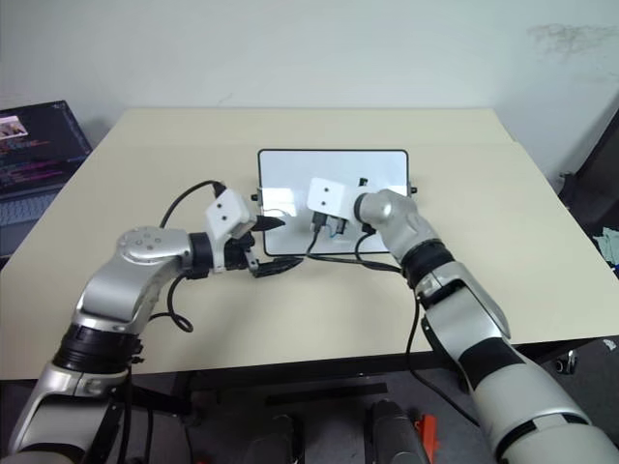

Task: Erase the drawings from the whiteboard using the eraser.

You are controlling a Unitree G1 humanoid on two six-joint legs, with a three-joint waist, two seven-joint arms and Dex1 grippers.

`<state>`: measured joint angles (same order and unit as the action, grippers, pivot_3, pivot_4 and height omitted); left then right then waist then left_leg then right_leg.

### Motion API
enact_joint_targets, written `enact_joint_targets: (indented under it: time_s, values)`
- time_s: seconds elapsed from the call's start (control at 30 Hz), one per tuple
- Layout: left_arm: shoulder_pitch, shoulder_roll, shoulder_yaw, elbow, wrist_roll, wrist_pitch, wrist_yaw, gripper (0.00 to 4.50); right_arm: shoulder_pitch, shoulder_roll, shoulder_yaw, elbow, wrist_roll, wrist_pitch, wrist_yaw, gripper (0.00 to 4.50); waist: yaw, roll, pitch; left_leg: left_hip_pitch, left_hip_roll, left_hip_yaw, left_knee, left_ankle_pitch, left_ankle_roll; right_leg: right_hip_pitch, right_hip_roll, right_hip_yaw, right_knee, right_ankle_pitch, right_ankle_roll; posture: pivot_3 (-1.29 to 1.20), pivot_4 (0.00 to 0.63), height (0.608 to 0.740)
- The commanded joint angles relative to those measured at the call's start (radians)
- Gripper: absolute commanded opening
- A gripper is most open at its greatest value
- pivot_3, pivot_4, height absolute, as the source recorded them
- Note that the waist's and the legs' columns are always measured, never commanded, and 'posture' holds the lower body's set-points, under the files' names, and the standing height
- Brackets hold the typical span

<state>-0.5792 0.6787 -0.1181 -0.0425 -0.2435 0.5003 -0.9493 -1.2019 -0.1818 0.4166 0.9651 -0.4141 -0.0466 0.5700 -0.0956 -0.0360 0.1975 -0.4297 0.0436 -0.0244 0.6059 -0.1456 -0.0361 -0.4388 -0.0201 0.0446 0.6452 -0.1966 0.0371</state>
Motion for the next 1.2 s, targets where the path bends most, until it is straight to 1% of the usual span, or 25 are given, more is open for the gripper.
enact_joint_targets:
  time_s: [0.03, 0.33, 0.47, 0.57, 0.67, 0.8, 0.9, 1.07, 1.2]
  values:
    - [-0.017, 0.003, 0.023, -0.029, -0.006, -0.007, 0.002, 4.5, 0.01, -0.066, 0.001, 0.002, -0.024, -0.004, 0.005, 1.04, 0.003, 0.0, 0.0, 0.0, 0.0, 0.0, 0.0, 0.0, 0.0, 0.0, 0.0, 0.0, 0.0, 0.0, 0.0, 0.0, 0.15, 0.74]
    - [-0.028, -0.004, 0.016, -0.014, -0.002, -0.014, 0.001, 4.5, 0.103, -0.229, -0.006, -0.064, -0.026, -0.021, 0.057, 1.04, 0.04, 0.0, 0.0, -0.002, 0.0, 0.002, 0.001, 0.0, 0.0, 0.001, -0.002, 0.0, -0.003, 0.0, 0.0, 0.0, 0.15, 0.74]
    - [-0.031, -0.004, 0.014, -0.007, 0.0, -0.018, -0.002, 4.5, 0.143, -0.278, -0.018, -0.124, -0.013, -0.008, 0.082, 1.04, 0.044, 0.0, 0.0, -0.002, -0.001, 0.001, 0.001, -0.003, -0.005, 0.001, -0.003, -0.001, -0.004, 0.0, 0.0, 0.0, 0.15, 0.74]
    - [-0.03, 0.0, 0.015, -0.001, 0.002, -0.021, -0.005, 4.5, 0.167, -0.309, -0.026, -0.171, -0.008, 0.002, 0.102, 1.04, 0.044, 0.0, 0.0, -0.002, -0.001, 0.002, 0.002, -0.003, -0.005, 0.002, -0.003, -0.001, -0.005, 0.0, 0.0, 0.0, 0.15, 0.74]
    - [-0.031, 0.005, 0.016, 0.004, 0.005, -0.024, -0.007, 4.5, 0.199, -0.363, -0.048, -0.26, 0.007, 0.006, 0.145, 1.04, 0.044, 0.0, 0.0, -0.002, -0.001, 0.001, 0.002, -0.003, -0.006, 0.002, -0.003, -0.001, -0.005, 0.0, 0.0, 0.0, 0.15, 0.74]
    - [-0.029, 0.018, 0.024, 0.007, 0.011, -0.024, -0.005, 4.5, 0.232, -0.416, -0.116, -0.428, 0.08, 0.069, 0.232, 1.04, 0.044, 0.0, 0.0, -0.003, -0.001, 0.002, 0.002, -0.003, -0.005, 0.001, -0.003, 0.0, -0.005, 0.0, 0.0, 0.0, 0.15, 0.74]
    - [-0.021, 0.032, 0.036, 0.004, 0.007, -0.021, -0.006, 4.5, 0.249, -0.473, -0.14, -0.499, 0.088, 0.097, 0.27, 1.04, 0.043, 0.0, 0.001, -0.004, -0.001, 0.003, 0.002, 0.0, 0.0, -0.001, -0.003, 0.0, -0.004, 0.0, 0.0, 0.0, 0.15, 0.74]
    - [-0.026, 0.043, 0.044, 0.007, 0.003, -0.024, -0.012, 4.5, 0.273, -0.509, -0.133, -0.505, 0.072, 0.088, 0.263, 1.04, 0.038, -0.001, 0.001, -0.004, 0.0, 0.004, -0.007, -0.002, -0.002, -0.004, -0.002, 0.0, -0.004, -0.001, -0.001, 0.0, 0.15, 0.74]
    - [-0.046, 0.049, 0.045, 0.015, 0.001, -0.024, -0.021, 4.5, 0.284, -0.508, -0.128, -0.504, 0.059, 0.086, 0.249, 1.04, 0.038, -0.001, 0.001, -0.004, 0.001, 0.004, -0.012, -0.002, -0.003, -0.006, 0.0, -0.001, -0.002, -0.005, -0.003, 0.0, 0.15, 0.74]
